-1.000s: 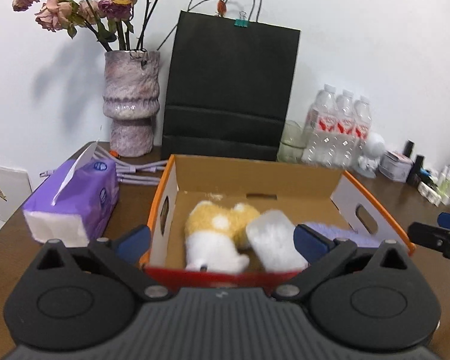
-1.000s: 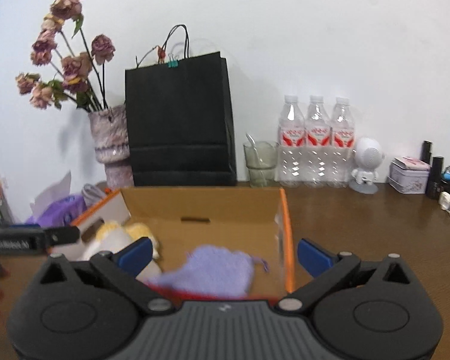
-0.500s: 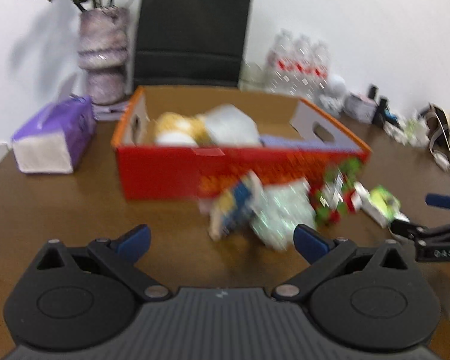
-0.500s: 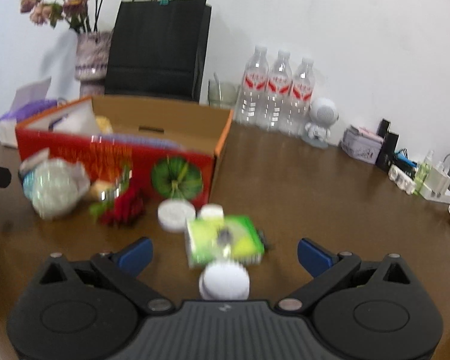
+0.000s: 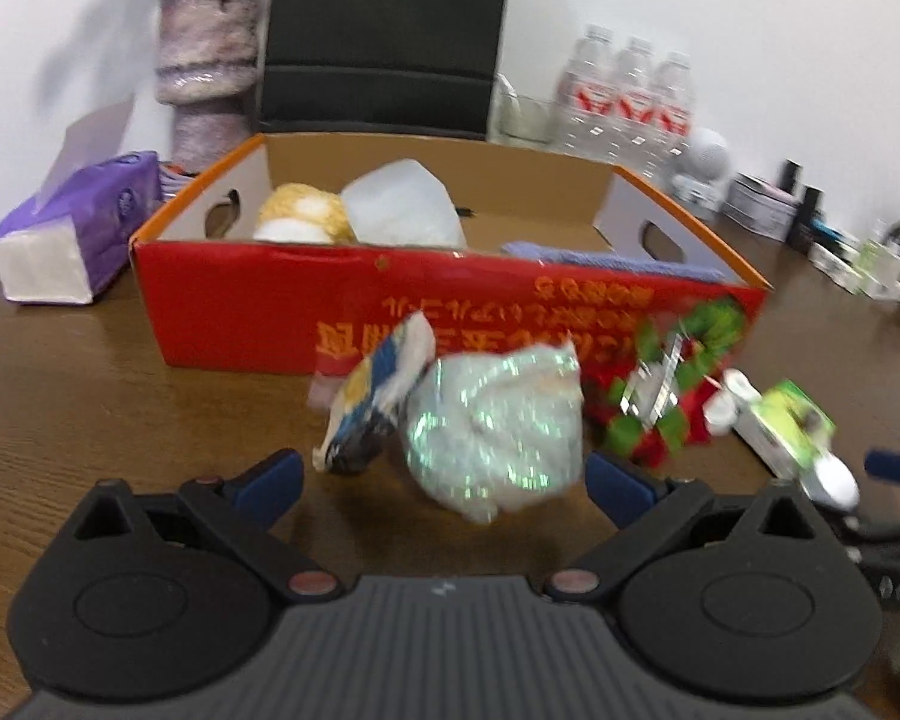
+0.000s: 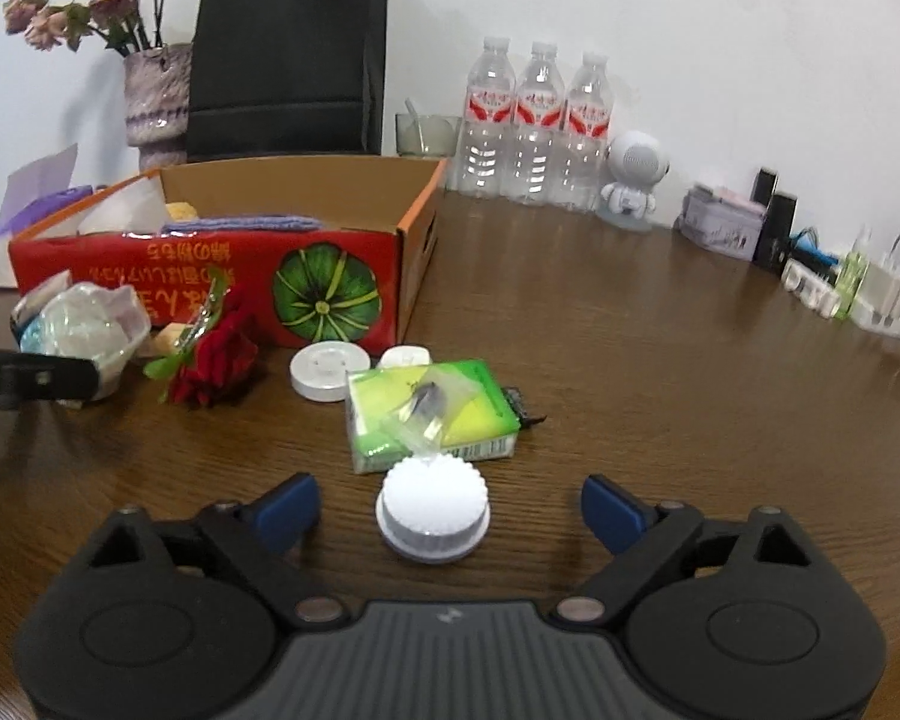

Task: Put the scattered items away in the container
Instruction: 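Grasp the plastic bag with the left tool while the right tool grasps the white cap, then drop the plastic bag with the left tool while the right tool drops the cap into box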

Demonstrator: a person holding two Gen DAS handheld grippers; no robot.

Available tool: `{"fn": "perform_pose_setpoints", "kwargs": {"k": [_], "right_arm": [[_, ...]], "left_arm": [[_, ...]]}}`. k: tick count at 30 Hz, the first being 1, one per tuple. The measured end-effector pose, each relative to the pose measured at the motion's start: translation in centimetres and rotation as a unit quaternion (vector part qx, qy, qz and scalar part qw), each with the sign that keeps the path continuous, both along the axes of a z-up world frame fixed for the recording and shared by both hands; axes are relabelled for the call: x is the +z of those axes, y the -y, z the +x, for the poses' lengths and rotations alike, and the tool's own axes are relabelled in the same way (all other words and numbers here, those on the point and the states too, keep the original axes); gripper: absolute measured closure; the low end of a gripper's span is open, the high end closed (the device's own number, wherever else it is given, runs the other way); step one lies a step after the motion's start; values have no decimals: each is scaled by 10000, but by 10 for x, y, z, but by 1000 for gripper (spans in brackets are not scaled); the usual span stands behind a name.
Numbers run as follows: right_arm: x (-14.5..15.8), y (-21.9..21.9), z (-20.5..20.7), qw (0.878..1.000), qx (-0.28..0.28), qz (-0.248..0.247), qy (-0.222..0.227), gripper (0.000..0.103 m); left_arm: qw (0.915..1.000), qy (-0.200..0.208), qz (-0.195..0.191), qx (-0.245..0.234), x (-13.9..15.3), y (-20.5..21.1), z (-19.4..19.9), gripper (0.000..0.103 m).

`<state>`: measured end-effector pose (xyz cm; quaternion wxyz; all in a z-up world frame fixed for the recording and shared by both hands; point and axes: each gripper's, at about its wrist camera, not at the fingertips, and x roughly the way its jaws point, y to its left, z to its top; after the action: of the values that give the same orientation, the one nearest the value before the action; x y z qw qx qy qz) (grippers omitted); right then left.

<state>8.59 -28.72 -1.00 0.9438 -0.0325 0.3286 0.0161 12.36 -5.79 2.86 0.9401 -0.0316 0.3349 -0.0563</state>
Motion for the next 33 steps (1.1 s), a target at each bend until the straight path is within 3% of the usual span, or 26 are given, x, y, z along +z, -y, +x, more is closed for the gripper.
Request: {"fn": "perform_pose_setpoints", "kwargs": {"k": [3, 4, 6, 8, 11, 24, 33], "right_arm": [[0, 0, 1, 9998, 124, 135, -25, 30], [1, 0, 1, 9997, 160, 166, -15, 36], [2, -1, 0, 9995, 216, 223, 9, 65], [3, -3, -1, 9995, 239, 202, 29, 65], [2, -8, -7, 9994, 325, 35, 135, 65], [25, -29, -27, 9967, 573, -92, 569, 65], [60, -56, -18, 9916, 837, 248, 955, 65]], "left_arm": [[9997, 108, 144, 190, 0, 8, 5, 7], [9994, 130, 203, 237, 0, 11, 6, 15], [9992, 118, 241, 305, 0, 14, 7, 26], [9992, 117, 177, 334, 0, 13, 6, 43], [9993, 204, 56, 299, 1, 9, 0, 49], [9988, 392, -309, 18, 17, -11, -28, 52], [9945, 933, -344, -337, 54, -23, -47, 51]]}}
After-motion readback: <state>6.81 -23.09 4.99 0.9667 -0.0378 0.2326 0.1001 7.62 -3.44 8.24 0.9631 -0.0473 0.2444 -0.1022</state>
